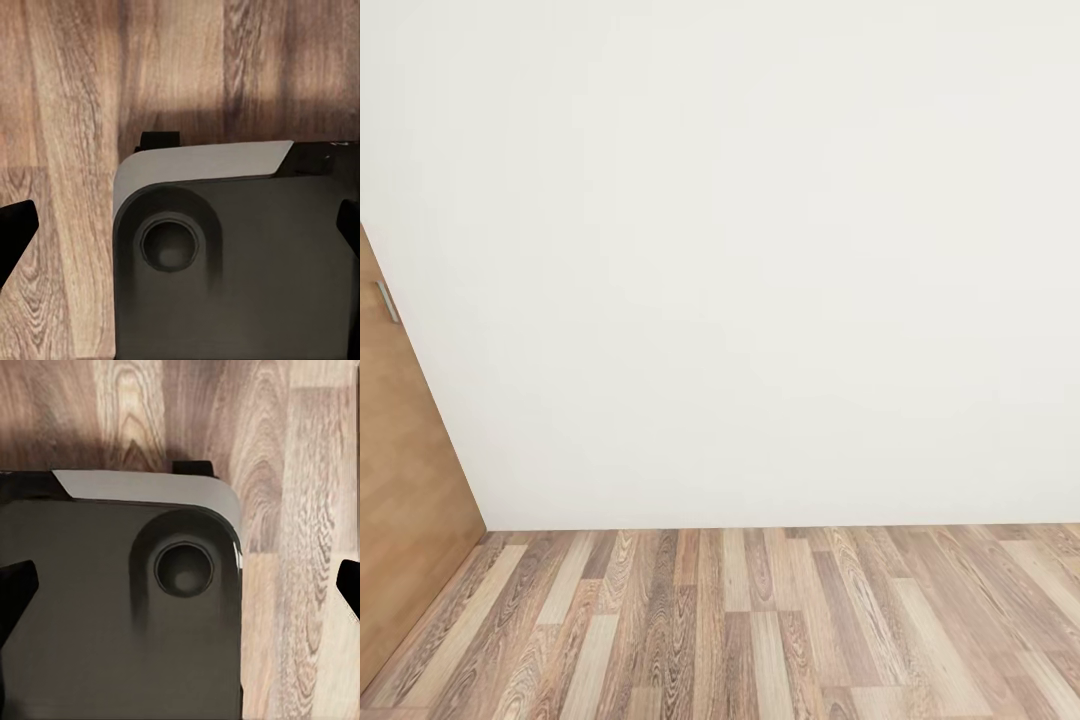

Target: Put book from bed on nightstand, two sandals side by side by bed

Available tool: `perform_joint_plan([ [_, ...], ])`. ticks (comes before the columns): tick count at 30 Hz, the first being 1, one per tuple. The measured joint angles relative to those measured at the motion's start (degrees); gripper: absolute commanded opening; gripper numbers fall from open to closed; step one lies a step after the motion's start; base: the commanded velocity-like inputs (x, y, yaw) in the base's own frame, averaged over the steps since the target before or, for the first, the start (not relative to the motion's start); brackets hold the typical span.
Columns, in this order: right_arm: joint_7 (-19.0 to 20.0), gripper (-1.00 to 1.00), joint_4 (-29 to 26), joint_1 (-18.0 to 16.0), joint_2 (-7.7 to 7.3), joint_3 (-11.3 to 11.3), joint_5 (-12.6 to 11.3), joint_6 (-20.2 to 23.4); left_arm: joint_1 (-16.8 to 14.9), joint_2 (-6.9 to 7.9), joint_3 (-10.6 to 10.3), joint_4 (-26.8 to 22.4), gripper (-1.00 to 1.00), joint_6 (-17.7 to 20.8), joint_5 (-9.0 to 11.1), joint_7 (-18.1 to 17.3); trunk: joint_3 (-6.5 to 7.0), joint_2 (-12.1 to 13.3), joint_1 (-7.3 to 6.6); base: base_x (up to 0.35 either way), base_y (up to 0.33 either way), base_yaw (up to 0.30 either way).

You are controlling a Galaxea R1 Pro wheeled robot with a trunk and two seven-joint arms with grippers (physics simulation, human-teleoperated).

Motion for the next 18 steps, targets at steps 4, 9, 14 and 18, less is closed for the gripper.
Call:
perform_joint_plan([
  [4, 0.0, 1.0, -1.9, 0.0, -0.07, 0.0, 0.0, 0.0, 0.0, 0.14, 0.0, -0.3, 1.0, -0.1, 0.0, 0.0, 0.0, 0.0, 0.0, 0.0, 0.0, 0.0],
  [9, -0.1, 1.0, -4.9, 0.0, -0.15, 0.0, -0.1, 0.0, -0.1, 0.22, 0.0, -3.7, 1.0, -0.1, 0.1, 0.1, 0.0, 0.0, 0.0, 0.0, 0.0, 0.0],
  [14, -0.1, 1.0, -9.7, 0.0, -0.25, -0.1, -0.1, 0.0, -0.2, 0.18, 0.1, -10.4, 1.0, 0.0, 0.1, 0.2, 0.01, 0.0, 0.0, 0.0, 0.0, 0.0],
  [18, -0.1, 1.0, -13.5, 0.0, -0.3, -0.2, -0.2, 0.0, -0.3, -0.03, 0.1, -14.6, 1.0, 0.0, 0.1, 0.3, 0.01, 0.0, 0.0, 0.0, 0.0, 0.0],
])
